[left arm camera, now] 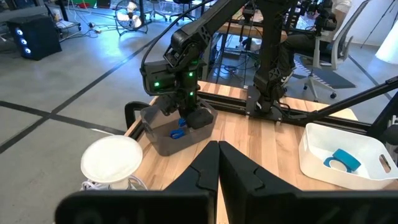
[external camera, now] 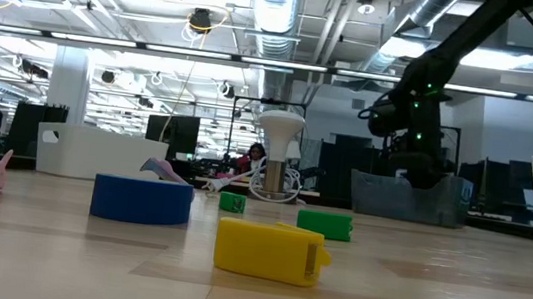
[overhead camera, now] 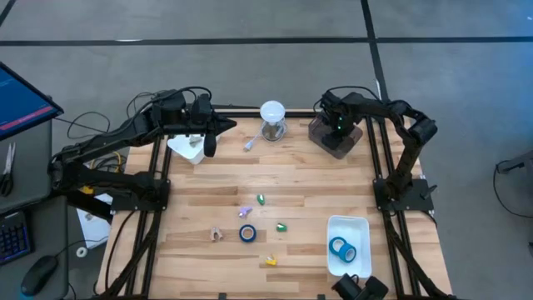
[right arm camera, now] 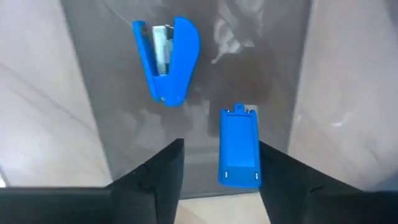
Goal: Pick and place Stapler, Stapler remover, tape
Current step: Put the blue stapler into the black bin
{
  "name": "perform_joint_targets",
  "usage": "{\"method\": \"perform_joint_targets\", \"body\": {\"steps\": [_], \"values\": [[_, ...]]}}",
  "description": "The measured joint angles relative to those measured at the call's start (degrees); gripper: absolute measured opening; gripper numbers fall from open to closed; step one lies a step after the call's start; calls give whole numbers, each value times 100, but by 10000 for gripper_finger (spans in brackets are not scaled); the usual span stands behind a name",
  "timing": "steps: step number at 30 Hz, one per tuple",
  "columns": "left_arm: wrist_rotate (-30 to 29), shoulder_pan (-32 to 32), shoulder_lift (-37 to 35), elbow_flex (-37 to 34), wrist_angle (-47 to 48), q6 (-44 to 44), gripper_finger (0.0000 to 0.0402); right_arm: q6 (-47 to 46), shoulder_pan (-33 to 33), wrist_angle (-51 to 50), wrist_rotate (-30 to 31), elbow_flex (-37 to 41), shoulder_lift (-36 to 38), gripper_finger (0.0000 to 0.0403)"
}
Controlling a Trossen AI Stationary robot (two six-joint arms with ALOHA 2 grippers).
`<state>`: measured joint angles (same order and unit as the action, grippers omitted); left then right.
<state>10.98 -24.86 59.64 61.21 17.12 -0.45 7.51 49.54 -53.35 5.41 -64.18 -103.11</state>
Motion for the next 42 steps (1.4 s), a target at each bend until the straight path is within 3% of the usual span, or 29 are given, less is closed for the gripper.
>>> {"method": "perform_joint_targets", "body": {"steps": [10, 16, 22, 25, 28, 32, 33, 36, 40, 42], "values": [[0, -2, 0, 0, -2, -2, 3, 201, -473, -320, 1126, -4, 0, 247], [0, 0, 0, 0, -2, -4, 3, -311, -750, -511, 1682, -4, 2, 244], [0, -2, 0, 0, -2, -4, 3, -697, -1006, -461, 2881, -4, 4, 232], [0, 0, 0, 0, -4, -4, 3, -698, -1093, -408, 2761, -4, 4, 230], [0, -2, 0, 0, -4, -4, 3, -639, -1084, -224, 1983, -4, 7, 229], [0, -2, 0, 0, -4, -4, 3, -750, -1143, -257, 2898, -4, 7, 222], [0, 0, 0, 0, -4, -4, 3, -695, -1157, -224, 2888, -4, 10, 219], [0, -2, -1, 0, -4, -4, 3, -591, -1057, -124, 2049, -2, 115, 210], [0, -1, 0, 0, -3, -4, 3, -758, -1063, -288, 2984, -4, 127, 192], [0, -2, 0, 0, -4, -4, 3, -404, -1044, -188, 2504, -8, 129, 183]]}}
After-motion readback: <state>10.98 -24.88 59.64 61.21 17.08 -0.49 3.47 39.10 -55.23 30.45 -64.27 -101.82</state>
